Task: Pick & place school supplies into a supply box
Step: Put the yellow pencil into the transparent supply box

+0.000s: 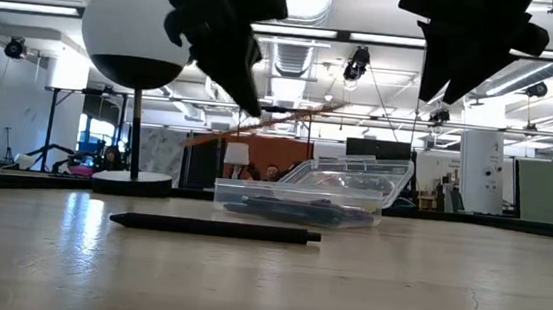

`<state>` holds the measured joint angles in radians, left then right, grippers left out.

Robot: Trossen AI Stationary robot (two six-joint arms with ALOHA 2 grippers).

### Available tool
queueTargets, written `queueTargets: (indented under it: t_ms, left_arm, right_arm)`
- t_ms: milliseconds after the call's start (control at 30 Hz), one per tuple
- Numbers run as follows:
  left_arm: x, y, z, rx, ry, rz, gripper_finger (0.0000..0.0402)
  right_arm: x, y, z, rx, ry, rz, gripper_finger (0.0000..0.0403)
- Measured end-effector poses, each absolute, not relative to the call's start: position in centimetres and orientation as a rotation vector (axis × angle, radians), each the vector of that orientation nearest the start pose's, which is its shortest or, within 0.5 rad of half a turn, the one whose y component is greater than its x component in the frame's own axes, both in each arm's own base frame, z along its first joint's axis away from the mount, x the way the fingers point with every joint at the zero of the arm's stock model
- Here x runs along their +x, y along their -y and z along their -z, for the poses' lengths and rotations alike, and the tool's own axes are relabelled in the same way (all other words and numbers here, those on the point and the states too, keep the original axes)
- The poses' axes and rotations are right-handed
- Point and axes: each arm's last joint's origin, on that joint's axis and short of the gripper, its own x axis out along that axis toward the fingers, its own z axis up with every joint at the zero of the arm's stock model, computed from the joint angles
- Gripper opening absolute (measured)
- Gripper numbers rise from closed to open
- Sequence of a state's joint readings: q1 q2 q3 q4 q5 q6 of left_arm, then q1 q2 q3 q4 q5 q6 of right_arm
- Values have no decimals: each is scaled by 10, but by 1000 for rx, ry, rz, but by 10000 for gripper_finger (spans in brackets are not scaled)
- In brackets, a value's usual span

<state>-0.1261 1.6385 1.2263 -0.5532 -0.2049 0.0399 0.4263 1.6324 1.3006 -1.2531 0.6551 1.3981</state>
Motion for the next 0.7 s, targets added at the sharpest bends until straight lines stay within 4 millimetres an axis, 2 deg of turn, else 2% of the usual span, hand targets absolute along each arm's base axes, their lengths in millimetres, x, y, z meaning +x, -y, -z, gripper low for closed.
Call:
queueTargets:
  t_ms: [200,300,400,500,600,700]
  left_arm:
    - [349,6,-246,605,-915,75,2]
    - [353,-9,-245,705,-907,90,1]
    - [352,-20,-240,668,-952,64,1]
    - [342,-18,-241,515,-1001,95,0]
    - [332,-2,-244,300,-1015,253,0]
    - [325,22,-243,228,-1047,389,0]
  right_arm:
    - [265,-102,-257,366,-897,980,215]
    - [263,-103,-259,380,-891,972,215]
    - [259,-107,-262,407,-884,967,215]
    - [256,-111,-263,422,-906,948,215]
    - [255,-117,-261,441,-951,916,215]
    - [258,-122,-258,463,-970,878,215]
